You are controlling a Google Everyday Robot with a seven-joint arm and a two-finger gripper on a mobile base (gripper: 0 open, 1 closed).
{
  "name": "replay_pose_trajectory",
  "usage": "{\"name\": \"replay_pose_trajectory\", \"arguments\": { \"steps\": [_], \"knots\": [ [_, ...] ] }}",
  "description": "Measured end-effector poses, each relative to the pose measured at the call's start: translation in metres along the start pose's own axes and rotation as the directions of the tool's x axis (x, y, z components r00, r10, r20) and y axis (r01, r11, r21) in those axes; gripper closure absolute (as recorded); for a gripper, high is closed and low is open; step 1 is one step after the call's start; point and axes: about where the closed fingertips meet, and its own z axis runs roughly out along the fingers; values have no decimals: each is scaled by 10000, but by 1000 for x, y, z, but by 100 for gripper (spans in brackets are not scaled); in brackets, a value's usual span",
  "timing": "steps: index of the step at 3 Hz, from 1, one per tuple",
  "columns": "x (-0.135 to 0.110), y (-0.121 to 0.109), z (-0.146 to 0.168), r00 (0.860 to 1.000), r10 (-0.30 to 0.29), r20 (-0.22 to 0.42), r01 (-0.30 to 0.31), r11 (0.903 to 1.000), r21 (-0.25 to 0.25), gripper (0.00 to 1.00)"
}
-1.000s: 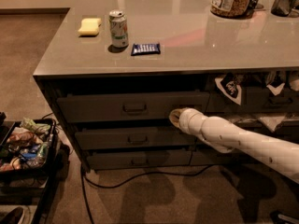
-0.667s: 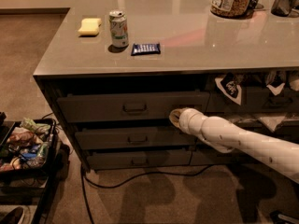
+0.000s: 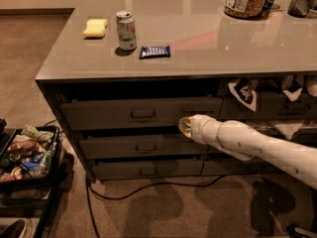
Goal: Close top drawer
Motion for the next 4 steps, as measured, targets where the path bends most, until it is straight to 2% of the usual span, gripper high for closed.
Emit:
{"name": "replay_pose_trajectory", "arguments": {
  "steps": [1,2,3,4],
  "knots": [
    [-16,4,-18,9981,-574,213,585,9969,-533,100],
    [-25,11,-33,9914,-917,938,994,9917,-813,100],
    [-27,19,-64,9832,-989,1535,1067,9933,-434,100],
    [-35,18,-113,9852,-1094,1321,1056,9938,351,100]
  ]
}}
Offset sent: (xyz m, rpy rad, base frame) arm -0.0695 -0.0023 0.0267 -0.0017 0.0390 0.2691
